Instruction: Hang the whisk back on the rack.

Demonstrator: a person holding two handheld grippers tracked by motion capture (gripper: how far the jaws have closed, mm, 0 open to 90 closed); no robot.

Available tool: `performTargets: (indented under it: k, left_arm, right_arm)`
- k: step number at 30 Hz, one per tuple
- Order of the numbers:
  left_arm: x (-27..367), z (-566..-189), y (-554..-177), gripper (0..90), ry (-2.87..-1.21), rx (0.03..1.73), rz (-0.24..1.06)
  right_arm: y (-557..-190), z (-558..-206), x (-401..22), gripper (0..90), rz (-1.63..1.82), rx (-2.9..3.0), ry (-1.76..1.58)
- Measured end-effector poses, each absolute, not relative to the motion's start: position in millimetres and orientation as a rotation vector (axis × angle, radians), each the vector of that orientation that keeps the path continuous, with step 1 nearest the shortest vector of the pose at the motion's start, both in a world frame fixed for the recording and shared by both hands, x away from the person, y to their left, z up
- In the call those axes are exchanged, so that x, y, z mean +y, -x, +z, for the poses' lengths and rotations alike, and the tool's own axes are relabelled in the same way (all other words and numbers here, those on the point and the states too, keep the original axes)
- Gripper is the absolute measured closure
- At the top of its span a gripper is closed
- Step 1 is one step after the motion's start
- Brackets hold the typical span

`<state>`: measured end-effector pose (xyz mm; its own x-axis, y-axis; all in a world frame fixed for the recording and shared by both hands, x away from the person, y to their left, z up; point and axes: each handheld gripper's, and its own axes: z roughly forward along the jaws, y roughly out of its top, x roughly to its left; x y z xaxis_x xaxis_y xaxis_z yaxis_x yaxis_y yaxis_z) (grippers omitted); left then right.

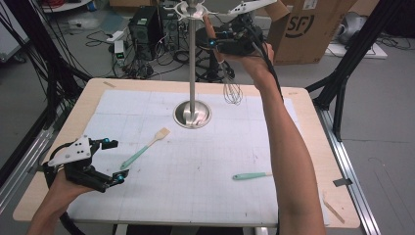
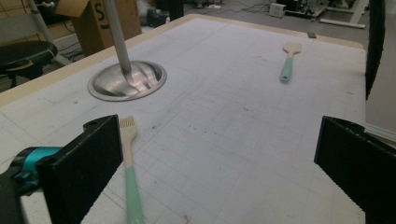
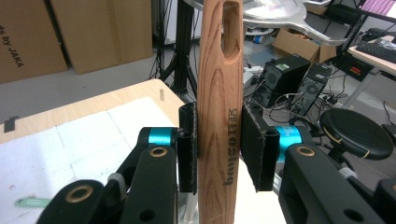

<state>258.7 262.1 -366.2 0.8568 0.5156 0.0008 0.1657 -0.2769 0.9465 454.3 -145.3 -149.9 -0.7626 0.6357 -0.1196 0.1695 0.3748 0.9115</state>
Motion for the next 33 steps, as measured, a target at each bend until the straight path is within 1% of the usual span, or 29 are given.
performTargets:
  k: [12, 33]
  left_arm:
    - [263, -366, -259, 1.7, -1.847, 0.514, 0.372]
    - [264, -366, -258, 1.7, -1.843, 0.518, 0.374]
  right_arm:
    - [-463, -153, -148, 68.8, 1.384, 2.149, -0.741]
    - [-466, -153, -146, 69.2, 1.371, 2.109, -0.766]
